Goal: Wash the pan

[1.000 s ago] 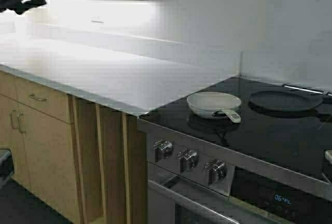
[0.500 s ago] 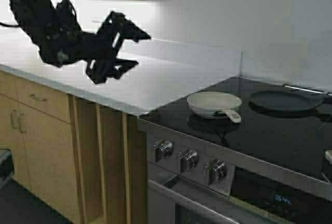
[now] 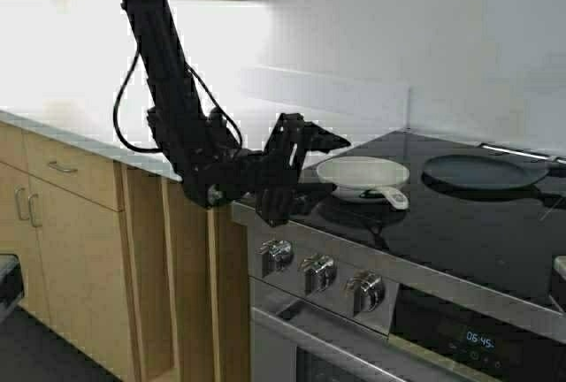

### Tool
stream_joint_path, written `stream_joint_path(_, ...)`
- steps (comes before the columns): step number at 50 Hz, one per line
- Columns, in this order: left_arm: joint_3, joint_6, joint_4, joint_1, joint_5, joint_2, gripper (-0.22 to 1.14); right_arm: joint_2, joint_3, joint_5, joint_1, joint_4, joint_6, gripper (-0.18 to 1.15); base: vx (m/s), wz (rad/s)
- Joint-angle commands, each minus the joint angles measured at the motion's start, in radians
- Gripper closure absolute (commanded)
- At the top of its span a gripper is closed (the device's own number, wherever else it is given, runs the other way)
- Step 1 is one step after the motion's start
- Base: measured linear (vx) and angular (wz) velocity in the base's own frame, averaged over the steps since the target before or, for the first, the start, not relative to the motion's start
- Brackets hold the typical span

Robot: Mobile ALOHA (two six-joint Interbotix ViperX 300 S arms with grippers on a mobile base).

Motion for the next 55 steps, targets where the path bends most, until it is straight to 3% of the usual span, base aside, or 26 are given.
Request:
stream_joint_path(1, -0.097, -0.021, -0.002, -0.006, 0.040, 0.026, -0.09, 0.006, -0.012, -0.011, 0.002, 0.002, -0.002, 0.91, 0.00, 0.00)
stream_joint_path(55, -0.568, -0.101, 0.000, -0.077, 0.437, 0.204, -0.09, 0.006, -0.009, -0.008, 0.002, 0.002, -0.002, 0.91, 0.00, 0.00)
